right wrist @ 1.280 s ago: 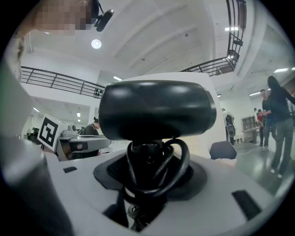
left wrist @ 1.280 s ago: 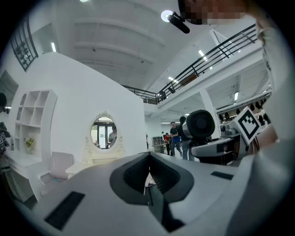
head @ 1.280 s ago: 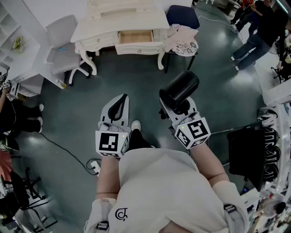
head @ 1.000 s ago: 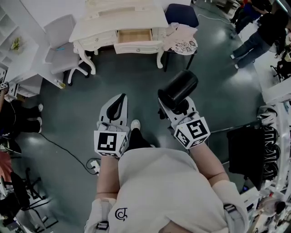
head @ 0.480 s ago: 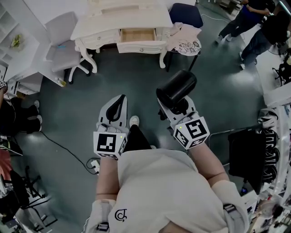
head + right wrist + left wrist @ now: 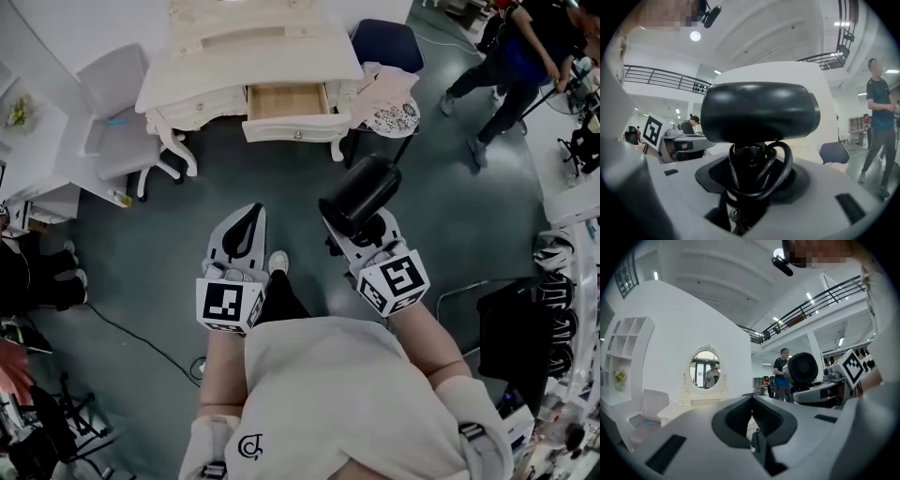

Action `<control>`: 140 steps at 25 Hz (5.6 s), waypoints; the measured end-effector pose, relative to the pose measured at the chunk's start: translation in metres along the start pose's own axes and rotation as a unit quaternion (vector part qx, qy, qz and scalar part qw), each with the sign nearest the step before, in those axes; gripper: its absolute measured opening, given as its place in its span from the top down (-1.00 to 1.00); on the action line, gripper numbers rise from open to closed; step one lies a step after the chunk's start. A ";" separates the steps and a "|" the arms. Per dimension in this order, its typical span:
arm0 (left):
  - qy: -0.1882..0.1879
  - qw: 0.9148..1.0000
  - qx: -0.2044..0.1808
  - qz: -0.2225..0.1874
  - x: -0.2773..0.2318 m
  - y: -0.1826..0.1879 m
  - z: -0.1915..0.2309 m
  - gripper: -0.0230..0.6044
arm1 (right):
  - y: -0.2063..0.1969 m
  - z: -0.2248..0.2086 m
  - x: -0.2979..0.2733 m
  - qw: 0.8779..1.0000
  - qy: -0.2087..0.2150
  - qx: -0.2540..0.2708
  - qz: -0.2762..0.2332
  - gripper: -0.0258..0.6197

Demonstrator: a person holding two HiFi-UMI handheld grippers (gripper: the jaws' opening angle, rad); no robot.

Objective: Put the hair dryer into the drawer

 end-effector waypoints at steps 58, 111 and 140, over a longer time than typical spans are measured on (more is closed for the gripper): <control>0.098 0.992 0.070 0.048 -0.433 -0.045 0.329 0.88 | -0.297 -0.188 -0.503 0.855 0.415 0.109 0.291 0.23; 0.033 0.997 0.037 0.054 -0.410 -0.004 0.321 0.88 | -0.175 -0.204 -0.522 0.947 0.197 0.147 0.205 0.90; -0.040 0.999 -0.023 -0.003 -0.407 0.102 0.269 0.88 | 0.029 -0.274 -0.403 0.994 -0.047 0.062 -0.074 0.91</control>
Point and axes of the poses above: the fingertips, and each gripper's own axes: x backward along the fingers, z to its left, y out of its top, the point moved 2 cm from there along x, backward along the fingers, and after that the axes turned 15 degrees about x, right-handed, at the moved point
